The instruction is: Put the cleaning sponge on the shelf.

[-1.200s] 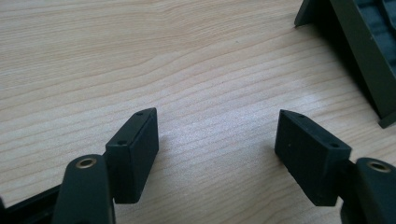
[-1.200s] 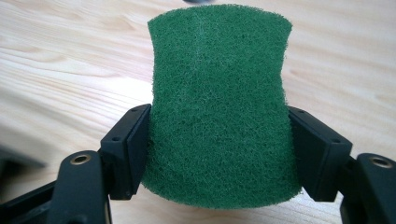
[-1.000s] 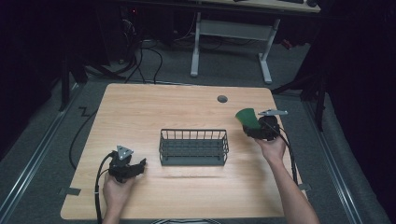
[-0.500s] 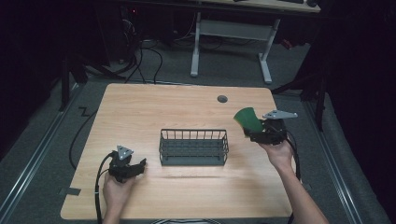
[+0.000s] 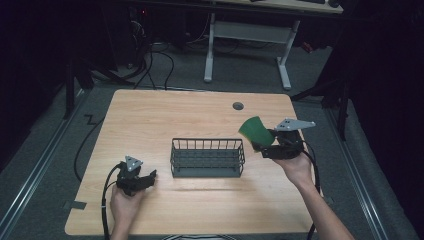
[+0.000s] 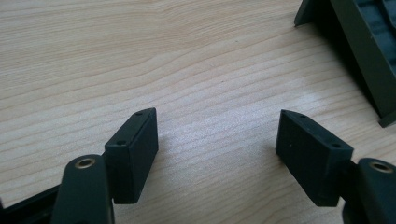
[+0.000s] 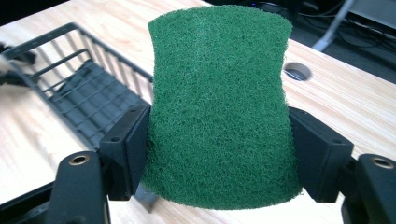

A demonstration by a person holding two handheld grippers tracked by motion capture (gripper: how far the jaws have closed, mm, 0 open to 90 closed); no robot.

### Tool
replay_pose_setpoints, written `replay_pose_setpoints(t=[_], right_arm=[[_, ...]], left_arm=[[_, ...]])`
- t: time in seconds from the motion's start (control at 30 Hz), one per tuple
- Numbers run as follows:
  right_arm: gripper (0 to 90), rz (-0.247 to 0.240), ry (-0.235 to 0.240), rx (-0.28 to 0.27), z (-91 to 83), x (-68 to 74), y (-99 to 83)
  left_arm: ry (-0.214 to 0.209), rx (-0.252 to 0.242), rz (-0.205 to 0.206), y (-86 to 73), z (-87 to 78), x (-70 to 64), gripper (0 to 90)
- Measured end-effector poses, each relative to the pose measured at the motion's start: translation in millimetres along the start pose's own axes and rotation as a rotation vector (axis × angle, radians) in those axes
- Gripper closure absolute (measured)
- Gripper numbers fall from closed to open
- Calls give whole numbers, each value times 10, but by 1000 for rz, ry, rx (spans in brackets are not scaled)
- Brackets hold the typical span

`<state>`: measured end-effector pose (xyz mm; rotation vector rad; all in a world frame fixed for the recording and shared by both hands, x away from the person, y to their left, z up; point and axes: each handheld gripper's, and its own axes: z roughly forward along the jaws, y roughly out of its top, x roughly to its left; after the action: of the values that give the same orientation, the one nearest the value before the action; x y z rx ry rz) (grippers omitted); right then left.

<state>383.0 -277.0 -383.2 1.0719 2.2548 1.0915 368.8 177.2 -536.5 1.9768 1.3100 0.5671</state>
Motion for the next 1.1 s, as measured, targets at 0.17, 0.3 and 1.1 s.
replay_pose_setpoints(t=[0.17, 0.3, 1.1], right_arm=[[283, -46, 52, 36, 129, 156, 91], [281, -74, 93, 70, 324, 290, 148], [242, -131, 104, 186, 780, 440, 147]], left_arm=[[0, 0, -1, 0, 0, 1, 304], [0, -1, -1, 0, 0, 1, 304], [-1, -1, -3, -1, 0, 2, 304]])
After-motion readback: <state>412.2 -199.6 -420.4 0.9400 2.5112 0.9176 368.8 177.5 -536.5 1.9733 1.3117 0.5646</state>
